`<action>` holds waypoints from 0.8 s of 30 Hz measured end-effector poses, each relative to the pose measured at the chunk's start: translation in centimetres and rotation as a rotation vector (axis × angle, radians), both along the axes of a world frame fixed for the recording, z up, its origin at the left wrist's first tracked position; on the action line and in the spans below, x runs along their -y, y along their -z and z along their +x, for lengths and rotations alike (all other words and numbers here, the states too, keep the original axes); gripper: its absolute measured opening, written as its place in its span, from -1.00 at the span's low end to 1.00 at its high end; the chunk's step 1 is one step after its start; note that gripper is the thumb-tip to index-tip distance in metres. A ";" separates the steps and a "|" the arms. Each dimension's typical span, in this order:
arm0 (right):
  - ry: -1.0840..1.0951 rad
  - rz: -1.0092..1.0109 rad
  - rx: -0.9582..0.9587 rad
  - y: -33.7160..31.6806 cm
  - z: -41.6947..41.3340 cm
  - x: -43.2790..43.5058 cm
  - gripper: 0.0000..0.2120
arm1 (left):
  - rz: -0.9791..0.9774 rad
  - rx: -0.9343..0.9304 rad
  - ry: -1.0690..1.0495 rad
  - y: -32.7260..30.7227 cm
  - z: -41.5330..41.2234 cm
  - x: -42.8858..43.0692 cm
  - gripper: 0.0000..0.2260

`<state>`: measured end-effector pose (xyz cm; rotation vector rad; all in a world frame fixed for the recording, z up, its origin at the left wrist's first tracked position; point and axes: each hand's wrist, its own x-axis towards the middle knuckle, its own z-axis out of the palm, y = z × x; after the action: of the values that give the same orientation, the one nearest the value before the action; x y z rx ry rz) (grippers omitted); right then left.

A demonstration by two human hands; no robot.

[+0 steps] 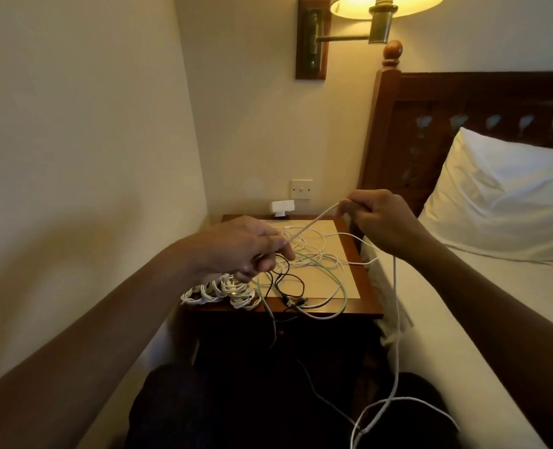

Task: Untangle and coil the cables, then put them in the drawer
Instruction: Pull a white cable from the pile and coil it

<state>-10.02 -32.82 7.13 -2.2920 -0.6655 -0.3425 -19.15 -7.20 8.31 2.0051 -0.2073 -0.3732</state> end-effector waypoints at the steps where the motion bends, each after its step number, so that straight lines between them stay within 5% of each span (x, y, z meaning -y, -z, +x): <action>1: 0.017 0.009 0.022 0.2 0.0 -0.1 -0.75 | -0.015 -0.076 0.033 0.3 -0.2 -0.1 -0.72; 3: 0.017 0.046 0.024 0.2 -0.3 -0.1 -0.75 | 0.074 -0.097 0.005 1.6 0.1 -0.6 -0.74; 8: -0.221 -0.036 -0.044 -0.2 -3.8 -2.2 -0.77 | 0.591 0.269 -0.352 4.5 3.2 -3.0 -0.75; 11: -0.265 -0.096 -0.101 0.2 -4.2 -2.7 -0.75 | 0.677 0.301 -0.388 4.9 4.0 -4.0 -0.77; 17: -0.015 -0.386 0.095 3.1 -0.8 -0.2 -0.82 | -0.256 -0.155 -0.044 3.8 -0.5 -5.3 -0.77; 22: 0.032 -0.255 0.268 3.9 -0.5 -2.2 -0.86 | -0.613 -0.322 0.284 4.2 -3.3 -1.8 -0.82; 24: 0.027 -0.213 0.195 3.4 -0.6 -3.0 -0.83 | -0.484 -0.273 0.328 4.1 -3.4 -1.6 -0.82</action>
<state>-10.58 -29.81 3.72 -2.4930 -0.8017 -0.5353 -22.53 -5.59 4.24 1.4263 -0.4135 -0.7248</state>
